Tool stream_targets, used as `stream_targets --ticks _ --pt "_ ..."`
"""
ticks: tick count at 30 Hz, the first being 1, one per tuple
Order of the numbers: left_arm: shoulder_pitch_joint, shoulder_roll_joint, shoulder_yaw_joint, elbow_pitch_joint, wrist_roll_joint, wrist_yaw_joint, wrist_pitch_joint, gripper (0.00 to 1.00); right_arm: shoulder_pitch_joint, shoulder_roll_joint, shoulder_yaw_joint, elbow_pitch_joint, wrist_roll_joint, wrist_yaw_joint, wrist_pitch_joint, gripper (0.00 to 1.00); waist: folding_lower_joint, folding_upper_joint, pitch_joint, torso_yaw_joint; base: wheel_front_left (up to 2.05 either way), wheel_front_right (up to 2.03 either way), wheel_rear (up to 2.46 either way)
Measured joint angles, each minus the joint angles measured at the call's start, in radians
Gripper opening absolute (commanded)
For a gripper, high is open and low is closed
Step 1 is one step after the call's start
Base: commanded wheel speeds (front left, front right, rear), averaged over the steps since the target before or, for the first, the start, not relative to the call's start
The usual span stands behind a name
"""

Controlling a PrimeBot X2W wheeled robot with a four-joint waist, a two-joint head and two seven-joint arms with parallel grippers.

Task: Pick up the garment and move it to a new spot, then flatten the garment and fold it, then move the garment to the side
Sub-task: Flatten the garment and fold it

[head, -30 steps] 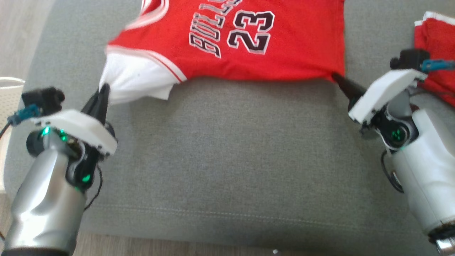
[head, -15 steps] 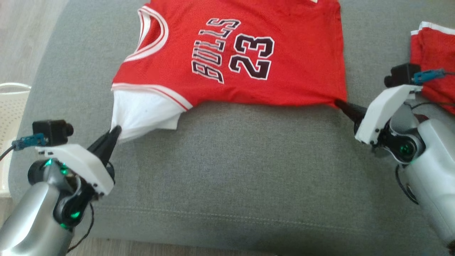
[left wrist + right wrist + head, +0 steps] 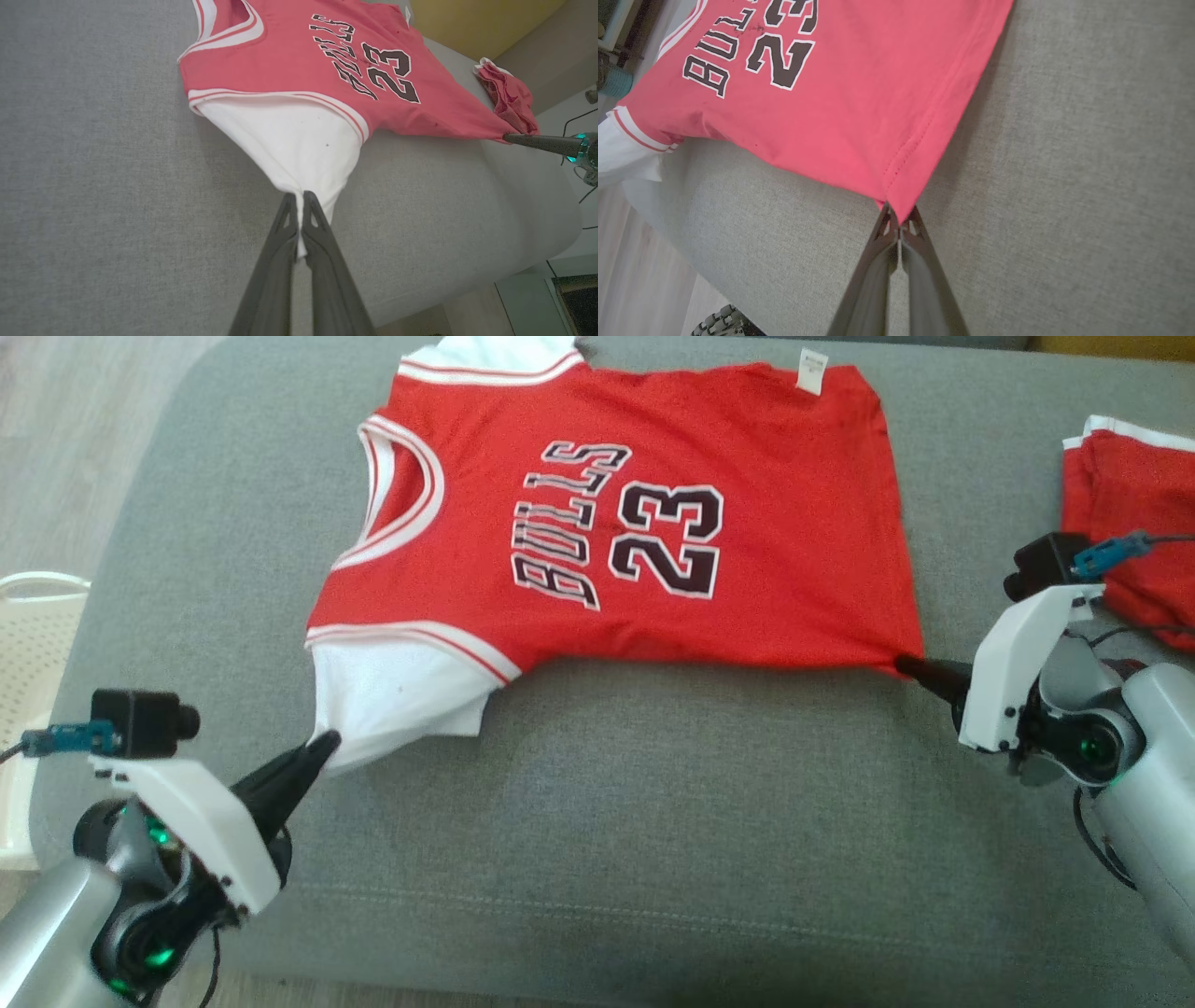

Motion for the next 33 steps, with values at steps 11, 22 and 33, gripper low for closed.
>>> stream_targets --ticks 11,22,33 --pt "0.068 0.091 -0.059 -0.085 -0.123 0.0 0.033 0.0 0.064 -0.033 0.003 -0.013 0.042 0.0 0.166 0.0 0.0 0.0 -0.047 0.004 0.0 0.0 0.0" --pt "0.115 0.167 -0.097 -0.171 -0.231 0.0 0.067 0.0 0.123 -0.059 -0.022 -0.074 0.049 0.0 0.297 0.0 0.0 0.0 -0.056 -0.005 0.0 0.0 0.0" --pt "0.017 0.199 -0.059 -0.202 -0.25 0.0 -0.014 0.0 0.093 0.001 -0.164 -0.105 0.006 0.0 0.268 0.0 0.0 0.0 -0.016 -0.018 0.0 0.0 0.0"
